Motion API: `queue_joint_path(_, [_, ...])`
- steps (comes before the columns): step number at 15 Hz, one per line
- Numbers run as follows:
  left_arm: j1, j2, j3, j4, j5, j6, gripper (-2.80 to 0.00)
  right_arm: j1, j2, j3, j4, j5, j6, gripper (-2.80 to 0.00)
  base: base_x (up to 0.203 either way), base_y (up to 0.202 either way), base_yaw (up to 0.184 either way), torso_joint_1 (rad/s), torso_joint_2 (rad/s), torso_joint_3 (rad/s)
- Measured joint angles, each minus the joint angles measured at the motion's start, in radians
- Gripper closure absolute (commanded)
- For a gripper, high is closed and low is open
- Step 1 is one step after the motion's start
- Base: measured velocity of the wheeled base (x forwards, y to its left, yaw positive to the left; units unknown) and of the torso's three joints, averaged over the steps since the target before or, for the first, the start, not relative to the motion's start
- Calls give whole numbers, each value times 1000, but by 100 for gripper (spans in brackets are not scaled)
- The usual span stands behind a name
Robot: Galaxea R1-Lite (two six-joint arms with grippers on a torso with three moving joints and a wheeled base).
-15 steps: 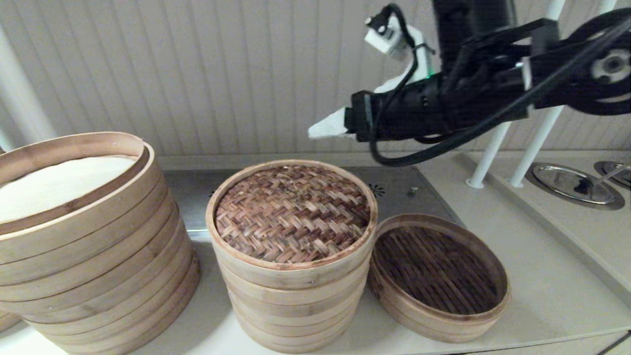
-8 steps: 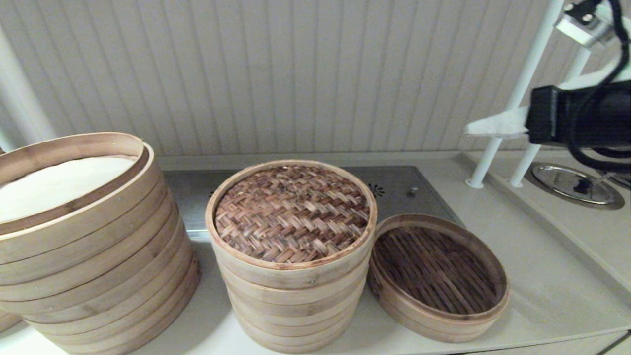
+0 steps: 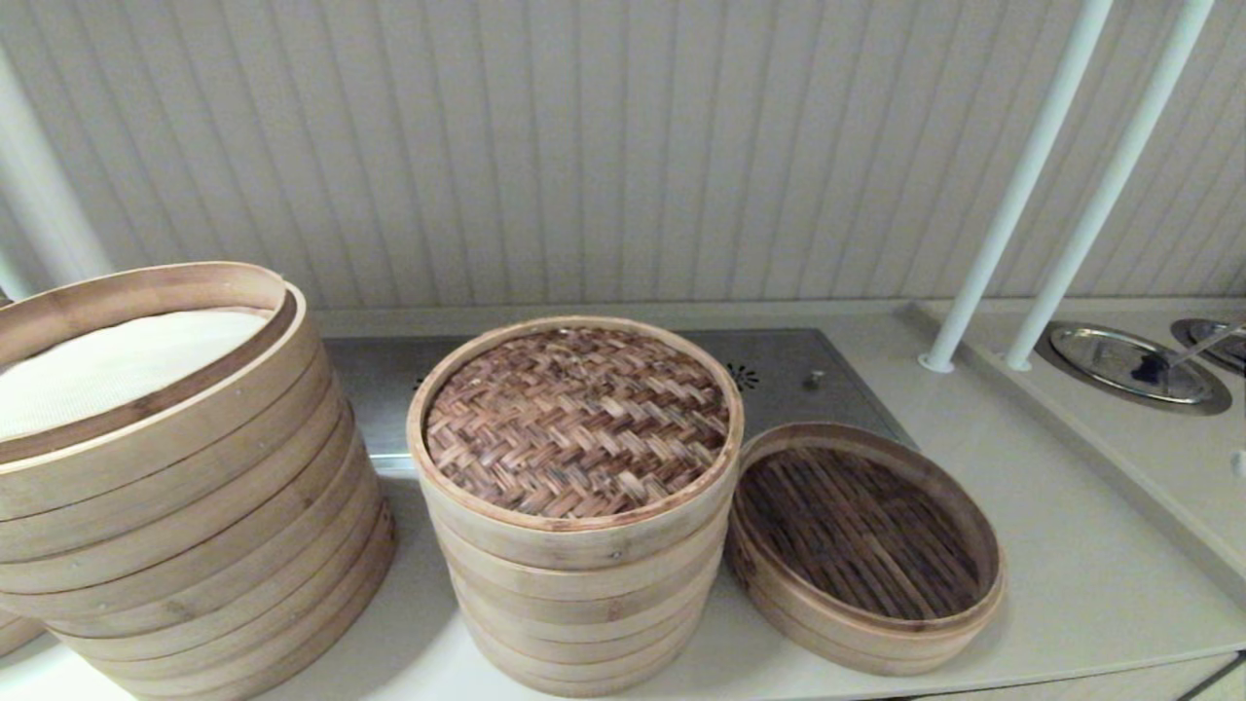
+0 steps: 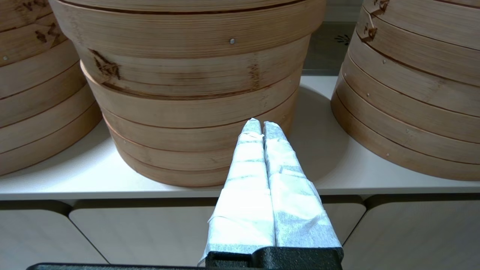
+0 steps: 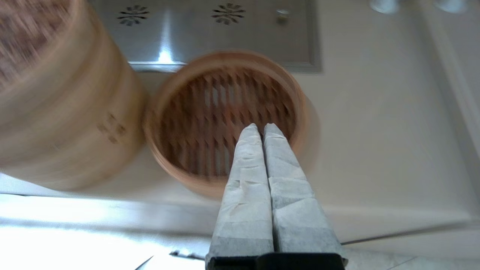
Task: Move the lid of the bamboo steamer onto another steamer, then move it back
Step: Pick up the steamer
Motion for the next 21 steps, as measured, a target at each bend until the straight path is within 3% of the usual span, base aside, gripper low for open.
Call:
queue_joint_path(6, [0,0,0,0,1,0,0,-9,-396,487,-109,6,-49,0,0,0,0,0,0,0])
queue_joint_path(9, [0,0,0,0,1,0,0,25,-549,638,-157,4,-75,0,0,0,0,0,0,0])
queue_joint_path(12, [0,0,0,0,0,0,0,50,-696,704,-170,-9,-80,0,0,0,0,0,0,0])
queue_joint_path(14, [0,0,0,0,1,0,0,57,-773,726,-178,-84,-76,0,0,0,0,0,0,0])
queue_joint_path(17, [0,0,0,0,0,0,0,61,-813,742,-179,-144,-38,0,0,0,0,0,0,0])
queue_joint_path(21, [0,0,0,0,0,-1,0,61,-824,765,-203,-191,-46,0,0,0,0,0,0,0])
